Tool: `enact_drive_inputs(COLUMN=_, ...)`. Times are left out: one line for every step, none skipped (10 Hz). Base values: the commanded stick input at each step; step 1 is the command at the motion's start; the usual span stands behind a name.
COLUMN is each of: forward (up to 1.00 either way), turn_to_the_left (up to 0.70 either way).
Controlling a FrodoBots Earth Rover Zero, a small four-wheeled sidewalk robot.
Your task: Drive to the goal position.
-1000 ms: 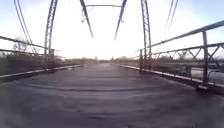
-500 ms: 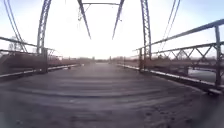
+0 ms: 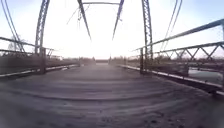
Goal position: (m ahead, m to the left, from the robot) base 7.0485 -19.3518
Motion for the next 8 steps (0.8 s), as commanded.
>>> enact_drive_inputs(forward=0.99, turn_to_the_left=0.01)
enact_drive_inputs(forward=1.00, turn_to_the_left=0.01)
enact_drive_inputs(forward=1.00, turn_to_the_left=0.01)
enact_drive_inputs(forward=1.00, turn_to_the_left=0.01)
enact_drive_inputs(forward=1.00, turn_to_the_left=0.01)
enact_drive_inputs(forward=1.00, turn_to_the_left=0.01)
enact_drive_inputs(forward=0.98, turn_to_the_left=0.01)
enact_drive_inputs(forward=0.86, turn_to_the_left=0.01)
